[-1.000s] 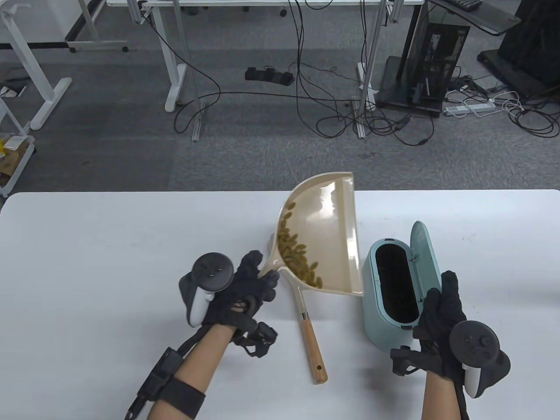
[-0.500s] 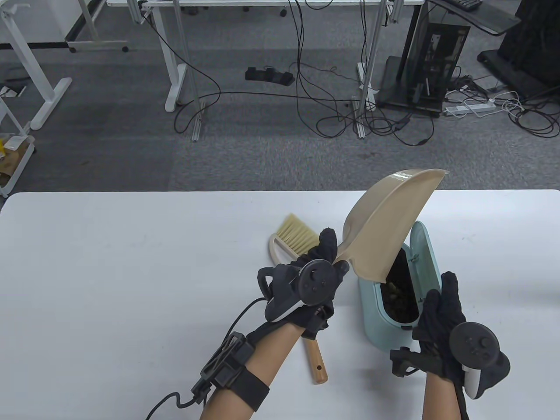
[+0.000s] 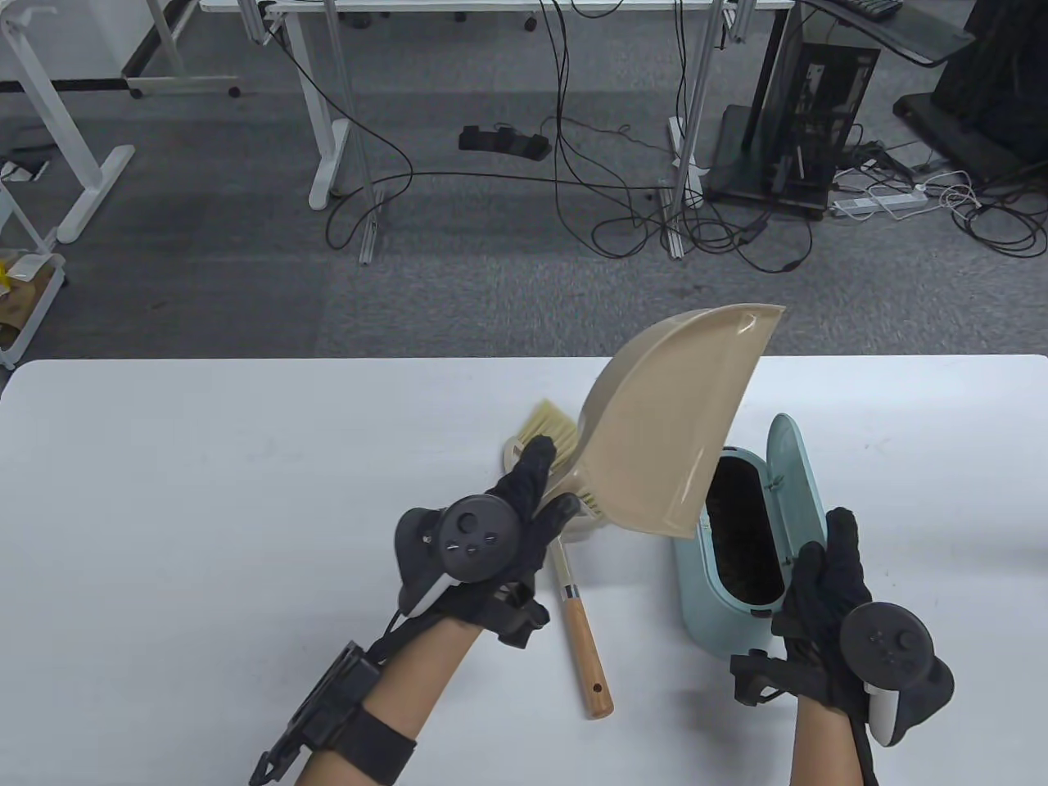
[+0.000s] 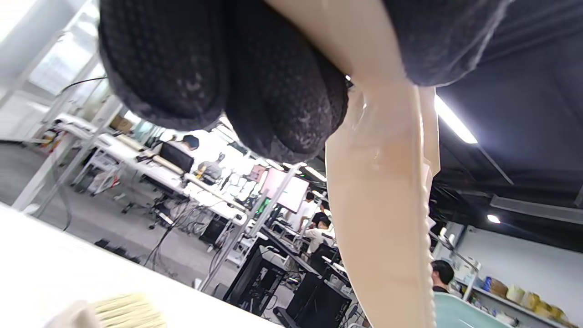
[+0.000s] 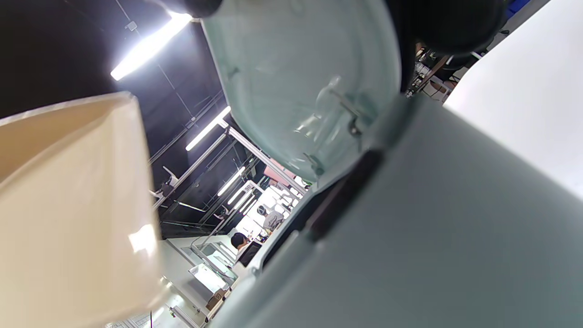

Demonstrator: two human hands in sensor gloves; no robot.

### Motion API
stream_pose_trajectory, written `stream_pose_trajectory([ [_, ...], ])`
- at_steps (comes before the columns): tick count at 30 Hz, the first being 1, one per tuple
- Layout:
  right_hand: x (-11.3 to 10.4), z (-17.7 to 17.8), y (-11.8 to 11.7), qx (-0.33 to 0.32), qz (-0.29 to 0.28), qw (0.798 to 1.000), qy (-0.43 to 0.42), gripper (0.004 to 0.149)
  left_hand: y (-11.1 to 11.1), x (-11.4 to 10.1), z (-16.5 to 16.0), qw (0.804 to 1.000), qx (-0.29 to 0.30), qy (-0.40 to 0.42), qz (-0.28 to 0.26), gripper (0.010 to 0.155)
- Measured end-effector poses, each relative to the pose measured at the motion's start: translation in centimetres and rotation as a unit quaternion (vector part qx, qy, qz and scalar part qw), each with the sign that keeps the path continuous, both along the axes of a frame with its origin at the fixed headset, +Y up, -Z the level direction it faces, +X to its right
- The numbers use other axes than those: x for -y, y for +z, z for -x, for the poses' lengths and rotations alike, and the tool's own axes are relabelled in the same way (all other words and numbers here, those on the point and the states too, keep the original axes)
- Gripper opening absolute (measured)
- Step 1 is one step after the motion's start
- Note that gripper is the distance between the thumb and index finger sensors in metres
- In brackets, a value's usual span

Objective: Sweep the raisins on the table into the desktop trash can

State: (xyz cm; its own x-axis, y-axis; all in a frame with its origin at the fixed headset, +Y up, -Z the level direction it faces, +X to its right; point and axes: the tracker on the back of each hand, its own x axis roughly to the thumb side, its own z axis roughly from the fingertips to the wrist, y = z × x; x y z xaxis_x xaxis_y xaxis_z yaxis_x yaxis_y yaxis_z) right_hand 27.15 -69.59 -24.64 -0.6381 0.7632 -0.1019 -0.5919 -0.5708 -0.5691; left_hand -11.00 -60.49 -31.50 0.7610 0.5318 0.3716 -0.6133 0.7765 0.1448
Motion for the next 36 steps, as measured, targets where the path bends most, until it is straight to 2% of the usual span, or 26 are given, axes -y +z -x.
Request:
stream_pose_trajectory([
  [2,0.0,0.0,0.0,0.001,0.000,1.000,0.000,0.060,0.1,1.2,3.1,0.999,-0.010,0.014,0.035,0.065],
  [7,0.0,0.0,0.0,0.001,-0.001,1.000,0.007,0.060,1.0,6.2,11.1,0.989,-0.051,0.039,0.133,0.067],
  [10,0.0,0.1,0.0,0.002,0.000,1.000,0.013,0.059,1.1,10.1,16.0,0.971,-0.082,0.087,0.208,0.067],
  [12,0.0,0.1,0.0,0.002,0.001,1.000,0.014,0.059,1.2,11.8,18.2,0.961,-0.108,0.094,0.235,0.067],
  [16,0.1,0.1,0.0,0.003,0.001,1.000,0.012,0.059,1.4,13.9,20.7,0.949,-0.142,0.077,0.272,0.066],
  [21,0.1,0.1,0.0,0.002,0.001,1.000,0.014,0.059,0.9,15.9,21.7,0.934,-0.146,0.048,0.323,0.059],
  [23,0.1,0.1,0.0,0.003,0.000,1.000,0.016,0.060,0.7,16.5,21.9,0.934,-0.147,0.047,0.323,0.058],
  [27,0.1,0.1,0.0,0.003,0.000,1.000,0.016,0.059,0.3,17.4,22.4,0.921,-0.144,0.043,0.359,0.058],
  [31,0.2,0.1,0.0,-0.005,-0.014,1.000,-0.005,0.061,0.3,17.3,22.3,0.921,-0.146,0.037,0.358,0.059],
  [32,0.4,0.0,0.0,-0.009,-0.023,1.000,-0.012,0.063,0.5,17.3,22.4,0.926,-0.145,0.034,0.348,0.065],
  [33,0.4,0.0,0.0,-0.014,-0.029,0.999,-0.017,0.068,0.7,17.2,22.4,0.933,-0.142,0.025,0.330,0.087],
  [34,0.4,-0.1,0.0,-0.018,-0.037,0.999,-0.023,0.074,1.0,16.9,22.5,0.947,-0.128,0.006,0.295,0.101],
  [36,-0.1,-0.4,0.3,-0.021,-0.045,0.998,-0.027,0.084,1.9,15.9,22.4,0.968,-0.115,-0.011,0.222,0.108],
])
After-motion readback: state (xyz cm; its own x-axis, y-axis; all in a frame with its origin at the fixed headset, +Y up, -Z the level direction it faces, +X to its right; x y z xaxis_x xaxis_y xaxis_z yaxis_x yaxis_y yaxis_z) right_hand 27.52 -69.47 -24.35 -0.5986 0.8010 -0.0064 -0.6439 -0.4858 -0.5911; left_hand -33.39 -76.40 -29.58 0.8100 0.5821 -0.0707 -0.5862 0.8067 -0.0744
